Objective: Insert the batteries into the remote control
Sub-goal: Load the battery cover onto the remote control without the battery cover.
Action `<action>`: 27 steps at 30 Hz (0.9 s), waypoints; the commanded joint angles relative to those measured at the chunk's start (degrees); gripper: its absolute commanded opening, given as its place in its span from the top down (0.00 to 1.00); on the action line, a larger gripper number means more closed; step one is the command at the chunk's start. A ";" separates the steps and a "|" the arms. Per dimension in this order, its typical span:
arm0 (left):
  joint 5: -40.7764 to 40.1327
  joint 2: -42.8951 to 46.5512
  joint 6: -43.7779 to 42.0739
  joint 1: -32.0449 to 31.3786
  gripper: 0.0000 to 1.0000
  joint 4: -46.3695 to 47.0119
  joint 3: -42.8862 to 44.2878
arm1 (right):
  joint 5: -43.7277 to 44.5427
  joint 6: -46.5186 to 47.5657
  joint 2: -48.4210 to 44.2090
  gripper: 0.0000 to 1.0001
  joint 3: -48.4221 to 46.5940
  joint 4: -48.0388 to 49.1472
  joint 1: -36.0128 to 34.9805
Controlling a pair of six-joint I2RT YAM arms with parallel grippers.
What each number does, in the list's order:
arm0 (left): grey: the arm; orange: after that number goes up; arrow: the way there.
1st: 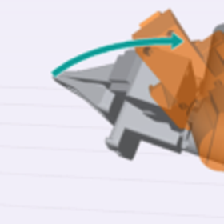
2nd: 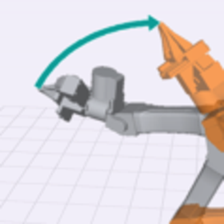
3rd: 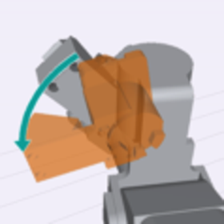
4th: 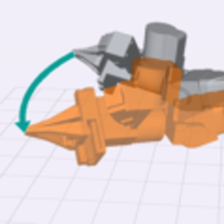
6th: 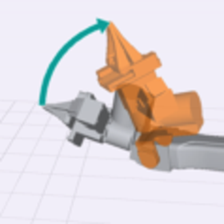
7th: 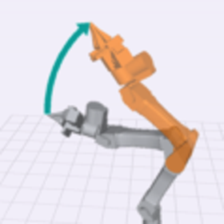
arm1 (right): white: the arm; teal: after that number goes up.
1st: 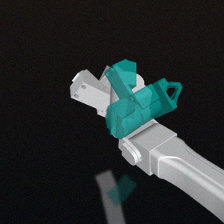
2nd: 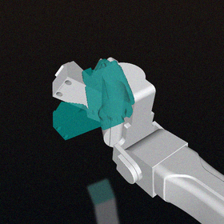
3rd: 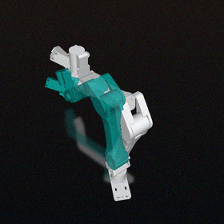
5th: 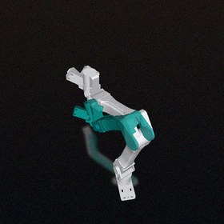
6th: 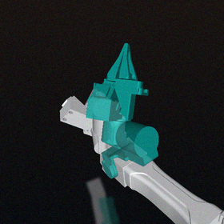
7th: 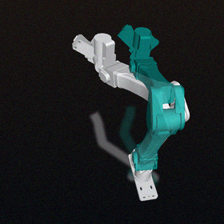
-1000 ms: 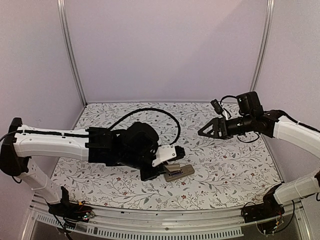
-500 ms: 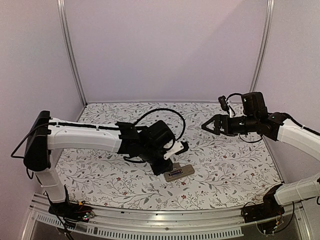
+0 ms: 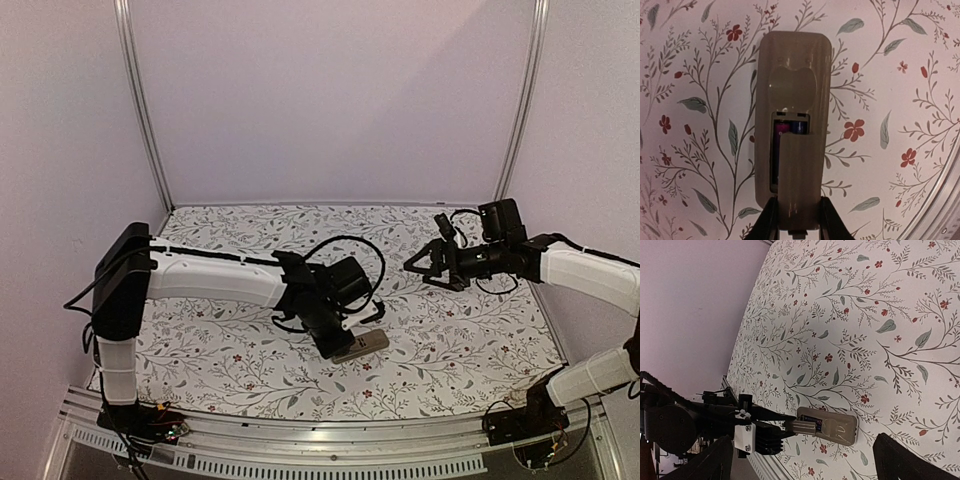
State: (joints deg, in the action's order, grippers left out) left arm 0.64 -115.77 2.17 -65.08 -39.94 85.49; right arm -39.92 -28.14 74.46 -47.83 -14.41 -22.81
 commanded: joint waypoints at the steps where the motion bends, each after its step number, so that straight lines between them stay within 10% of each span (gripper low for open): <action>1: -0.04 -1.74 0.59 0.78 0.98 -1.48 2.24 | -2.02 -1.46 -0.62 0.01 1.43 2.67 2.41; 27: 2.59 -3.97 -0.04 1.31 0.97 -1.17 3.97 | -4.45 -2.70 -0.03 0.01 2.82 4.91 4.39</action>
State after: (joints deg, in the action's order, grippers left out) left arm 1.80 -118.28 2.61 -63.86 -40.25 88.07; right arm -43.33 -30.65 74.22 -46.04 -10.76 -18.94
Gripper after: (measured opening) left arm 0.230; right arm 0.988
